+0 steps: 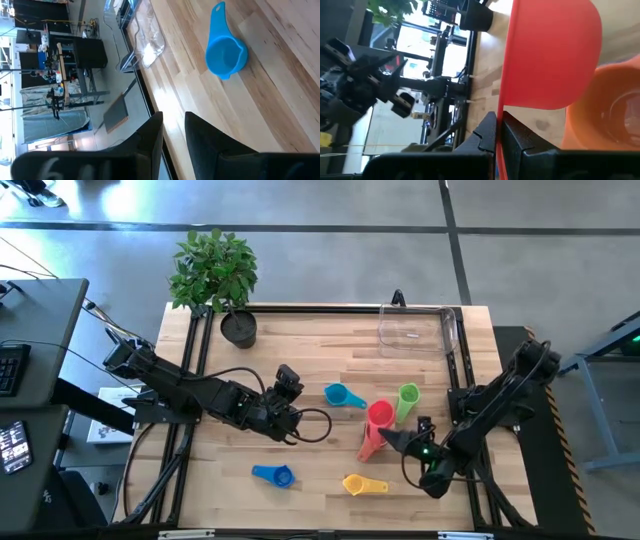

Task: Nest measuring cups in basket
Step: Stack the red measuring cup on top of the orange measuring cup

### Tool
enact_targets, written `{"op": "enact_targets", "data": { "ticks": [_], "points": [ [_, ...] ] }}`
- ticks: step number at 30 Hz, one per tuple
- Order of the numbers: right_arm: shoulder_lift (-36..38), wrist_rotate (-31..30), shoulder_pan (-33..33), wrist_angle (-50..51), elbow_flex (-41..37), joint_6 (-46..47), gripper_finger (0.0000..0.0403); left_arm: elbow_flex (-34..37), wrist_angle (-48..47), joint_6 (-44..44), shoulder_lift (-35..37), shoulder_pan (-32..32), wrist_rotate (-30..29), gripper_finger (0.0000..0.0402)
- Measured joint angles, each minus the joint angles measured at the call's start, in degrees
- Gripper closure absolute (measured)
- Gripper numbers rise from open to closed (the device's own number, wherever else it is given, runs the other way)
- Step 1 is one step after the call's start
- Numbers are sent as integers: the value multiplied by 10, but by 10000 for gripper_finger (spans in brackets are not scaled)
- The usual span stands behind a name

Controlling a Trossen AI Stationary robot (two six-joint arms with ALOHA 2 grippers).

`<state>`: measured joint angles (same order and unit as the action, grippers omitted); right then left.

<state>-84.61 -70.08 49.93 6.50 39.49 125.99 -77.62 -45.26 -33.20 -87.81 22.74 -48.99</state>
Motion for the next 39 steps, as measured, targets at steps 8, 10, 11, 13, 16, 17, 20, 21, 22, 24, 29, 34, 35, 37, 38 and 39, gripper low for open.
{"op": "enact_targets", "data": {
  "ticks": [8, 10, 11, 13, 16, 17, 20, 21, 22, 24, 29, 34, 35, 37, 38, 39],
  "points": [
    [-55, 41, 0, -17, 29, 11, 403, 0, 1, 0, 0, 0, 0, 328],
    [-65, 43, 0, -33, 29, 13, 403, 0, 1, 0, 0, 0, 0, 328],
    [-70, 43, 0, -39, 29, 12, 403, 0, 2, 0, 0, 0, 0, 328],
    [-73, 45, -1, -40, 29, 13, 403, 0, 1, 0, 0, 0, 0, 328],
    [-73, 71, -2, -29, 29, 15, 403, 0, 1, -1, 0, 0, 0, 328],
    [-73, 73, -2, -25, 29, 15, 403, 0, 1, -4, 0, 0, 0, 328],
    [-73, 76, -4, -20, 29, 15, 403, 0, 1, -5, 0, 0, 0, 328],
    [-73, 81, -6, -13, 29, 15, 403, 0, 1, -5, 0, 0, 0, 328],
    [-73, 90, -9, -6, 29, 15, 403, 0, 1, -5, 0, 0, 0, 328],
    [-73, 112, -18, 6, 29, 17, 403, 0, 1, -5, 0, 0, 0, 328],
    [-73, 133, -36, 10, 29, 16, 403, 0, 1, -5, 0, 0, 0, 328],
    [-73, 163, -42, 8, 29, 15, 403, 0, 1, -6, 0, 0, 0, 328],
    [-73, 165, -42, 6, 29, 15, 403, 0, 1, -9, 0, 0, 0, 328],
    [-73, 165, -42, 2, 28, 15, 402, 0, 1, -10, 0, 0, 0, 328],
    [-73, 163, -42, 0, 28, 15, 401, 0, 1, -10, 0, 0, 0, 328],
    [-73, 162, -42, -2, 28, 15, 397, 0, 1, -10, 0, 0, 0, 328]
  ]
}}
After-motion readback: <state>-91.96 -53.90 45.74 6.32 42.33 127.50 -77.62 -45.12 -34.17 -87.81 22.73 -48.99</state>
